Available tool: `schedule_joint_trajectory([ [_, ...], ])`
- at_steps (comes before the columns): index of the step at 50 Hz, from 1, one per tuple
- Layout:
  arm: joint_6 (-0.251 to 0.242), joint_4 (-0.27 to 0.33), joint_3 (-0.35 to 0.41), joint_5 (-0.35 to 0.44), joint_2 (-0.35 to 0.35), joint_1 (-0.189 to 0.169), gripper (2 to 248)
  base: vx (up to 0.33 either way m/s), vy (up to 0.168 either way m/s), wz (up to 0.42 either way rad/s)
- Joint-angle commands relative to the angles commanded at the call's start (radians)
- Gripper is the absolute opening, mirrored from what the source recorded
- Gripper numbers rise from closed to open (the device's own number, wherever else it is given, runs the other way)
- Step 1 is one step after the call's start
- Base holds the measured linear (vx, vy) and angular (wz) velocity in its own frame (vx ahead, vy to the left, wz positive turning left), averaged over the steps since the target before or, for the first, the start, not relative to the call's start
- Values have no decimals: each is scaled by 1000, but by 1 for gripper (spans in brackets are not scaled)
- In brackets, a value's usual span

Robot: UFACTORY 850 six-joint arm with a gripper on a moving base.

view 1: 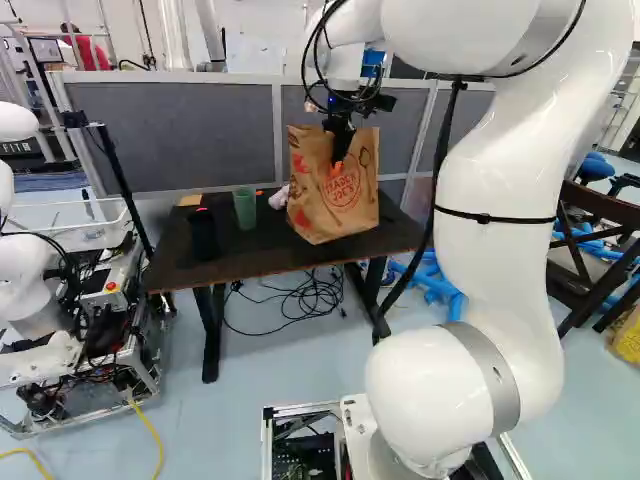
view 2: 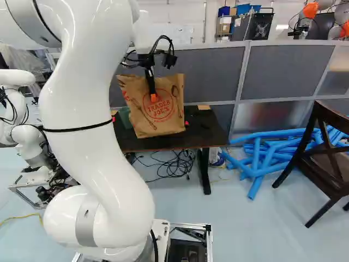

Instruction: Pick up the bag on the ground and place it on the table

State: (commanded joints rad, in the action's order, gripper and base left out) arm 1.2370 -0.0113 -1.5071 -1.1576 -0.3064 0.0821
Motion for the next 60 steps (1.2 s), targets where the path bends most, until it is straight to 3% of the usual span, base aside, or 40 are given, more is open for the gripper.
schedule_joint_trajectory([
  [22,214,0,-19,0,-15,-1,23,0,0,0],
  [60,231,4,-75,8,-98,2,23,0,0,0],
])
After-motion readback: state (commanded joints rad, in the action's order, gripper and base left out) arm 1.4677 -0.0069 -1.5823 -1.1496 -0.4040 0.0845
